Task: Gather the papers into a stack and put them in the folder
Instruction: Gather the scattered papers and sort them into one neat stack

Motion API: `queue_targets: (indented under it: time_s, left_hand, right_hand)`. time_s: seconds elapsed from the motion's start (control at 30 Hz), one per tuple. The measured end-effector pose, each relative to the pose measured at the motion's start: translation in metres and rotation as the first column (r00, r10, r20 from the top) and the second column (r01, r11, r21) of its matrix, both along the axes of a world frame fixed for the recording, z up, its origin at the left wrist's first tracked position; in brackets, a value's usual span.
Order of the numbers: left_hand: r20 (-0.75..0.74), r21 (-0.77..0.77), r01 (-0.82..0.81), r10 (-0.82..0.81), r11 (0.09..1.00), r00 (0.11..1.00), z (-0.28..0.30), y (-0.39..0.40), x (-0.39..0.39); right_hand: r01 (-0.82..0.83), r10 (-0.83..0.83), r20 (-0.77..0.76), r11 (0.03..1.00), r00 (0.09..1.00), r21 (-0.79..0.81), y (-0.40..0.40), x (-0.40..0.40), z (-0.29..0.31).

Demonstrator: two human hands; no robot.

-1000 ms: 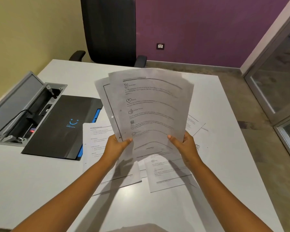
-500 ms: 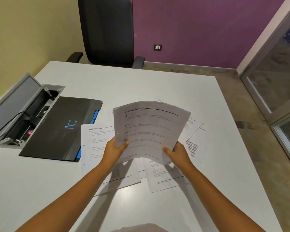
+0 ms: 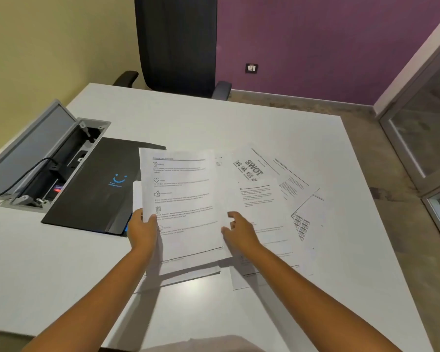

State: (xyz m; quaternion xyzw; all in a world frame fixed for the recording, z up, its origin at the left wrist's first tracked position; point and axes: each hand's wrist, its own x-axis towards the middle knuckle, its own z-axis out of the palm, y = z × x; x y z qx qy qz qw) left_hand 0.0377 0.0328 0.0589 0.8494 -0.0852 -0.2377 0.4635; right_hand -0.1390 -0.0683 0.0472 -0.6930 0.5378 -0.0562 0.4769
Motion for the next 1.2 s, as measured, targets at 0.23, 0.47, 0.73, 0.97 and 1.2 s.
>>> queue_targets:
  time_s: [0.23,0.47,0.73,0.97,1.2]
  left_hand:
    - [-0.057,0.303,-0.103,0.125,0.948,0.99,-0.03,0.033,0.001]
    - [-0.291,0.123,-0.07,0.103,0.99,0.951,-0.039,0.04,0.005]
    - [-0.261,-0.273,-0.02,-0.053,0.962,0.964,-0.001,0.013,0.005]
    - [-0.134,-0.541,0.209,-0.328,0.815,0.935,0.023,0.006,0.015]
    - [-0.069,-0.457,0.272,-0.339,0.847,0.938,0.02,0.003,-0.012]
  right_hand:
    - [-0.055,0.07,-0.181,0.995,0.981,0.087,0.031,0.01,-0.038]
    - [-0.031,0.063,-0.13,0.972,0.989,0.234,0.038,0.011,-0.045]
    - [0.219,-0.194,0.366,0.975,0.91,-0.026,0.031,-0.009,-0.012]
    - [0.229,-0.205,0.514,0.973,0.833,0.017,0.012,-0.008,0.018]
    - [0.366,-0.363,0.561,0.924,0.744,0.112,0.016,0.0,0.033]
